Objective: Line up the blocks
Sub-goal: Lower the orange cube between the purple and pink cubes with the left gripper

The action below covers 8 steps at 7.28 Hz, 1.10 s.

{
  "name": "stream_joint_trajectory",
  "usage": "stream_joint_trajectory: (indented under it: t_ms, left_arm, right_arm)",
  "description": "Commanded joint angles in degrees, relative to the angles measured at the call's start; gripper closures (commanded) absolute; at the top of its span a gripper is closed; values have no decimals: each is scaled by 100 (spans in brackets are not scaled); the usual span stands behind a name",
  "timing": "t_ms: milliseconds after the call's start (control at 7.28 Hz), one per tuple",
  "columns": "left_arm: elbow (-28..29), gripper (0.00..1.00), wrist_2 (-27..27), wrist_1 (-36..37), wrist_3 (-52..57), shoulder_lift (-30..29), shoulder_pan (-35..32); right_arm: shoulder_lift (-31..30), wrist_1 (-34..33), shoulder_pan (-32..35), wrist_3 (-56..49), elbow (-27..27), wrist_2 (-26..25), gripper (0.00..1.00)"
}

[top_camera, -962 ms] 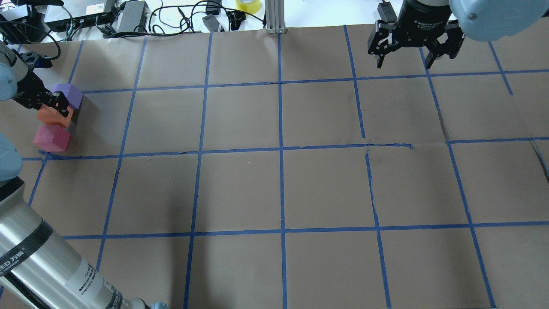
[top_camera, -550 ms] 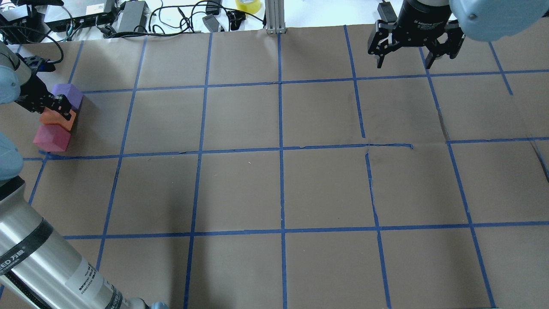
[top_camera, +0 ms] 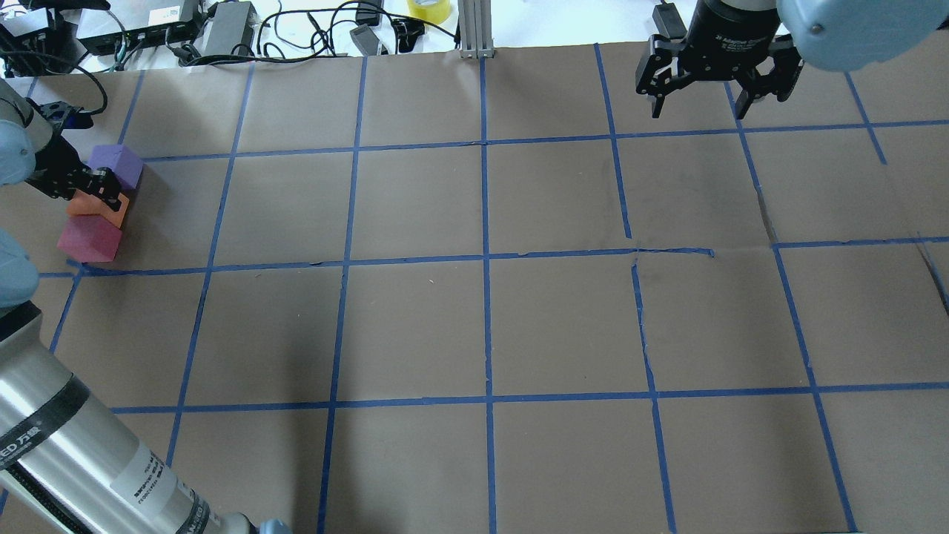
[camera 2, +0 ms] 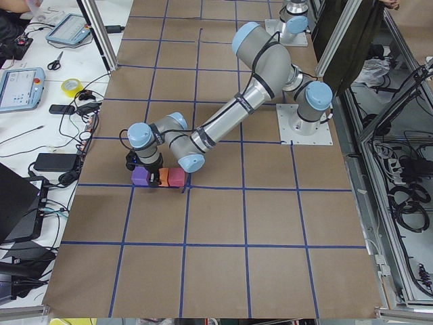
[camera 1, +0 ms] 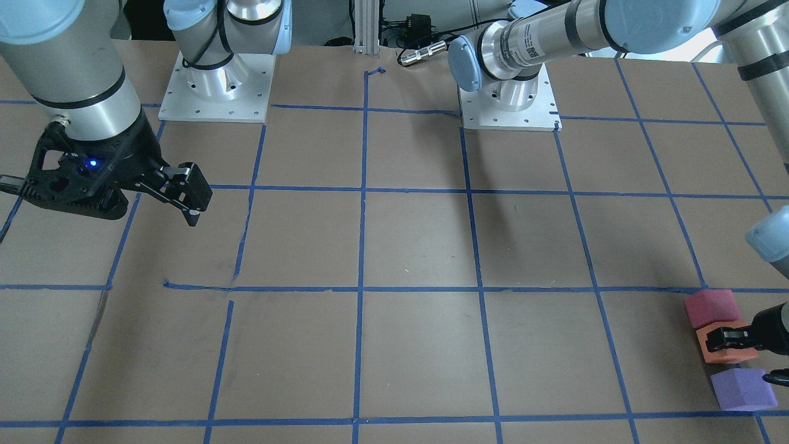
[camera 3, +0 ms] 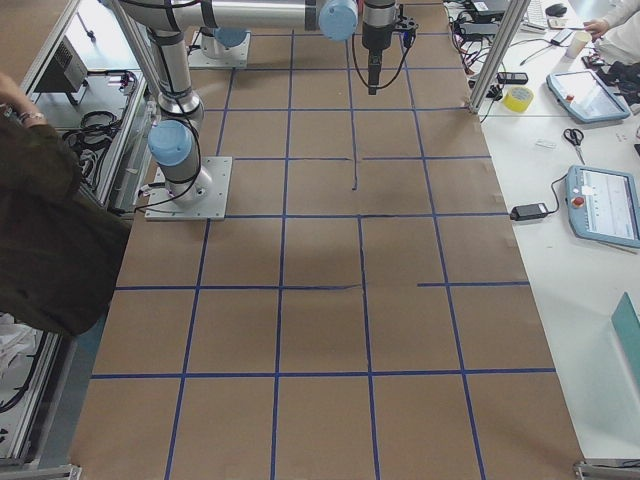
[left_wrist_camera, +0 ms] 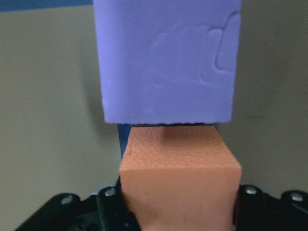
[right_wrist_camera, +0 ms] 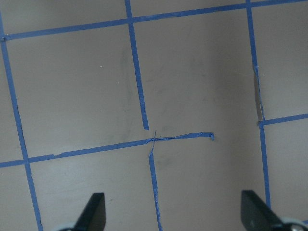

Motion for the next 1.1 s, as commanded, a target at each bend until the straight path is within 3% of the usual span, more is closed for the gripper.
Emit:
stream_joint_trajectory:
  t_ms: [0, 275, 824, 962]
  left_arm:
    - [-36, 100, -24, 68, -14, 2, 43]
    - [-36, 100, -426, 24, -31, 63, 43]
    - [-45, 100, -402, 85, 4, 2, 43]
    - [-62, 54, -411, 94, 4, -24, 43]
  right_arm:
    - [-5, 1, 0, -6, 0, -1, 0]
    - [-5, 1, 0, 2, 0, -1, 0]
    - [4, 1, 9, 2, 0, 8, 0]
    - [12, 1, 18, 2, 0, -1, 0]
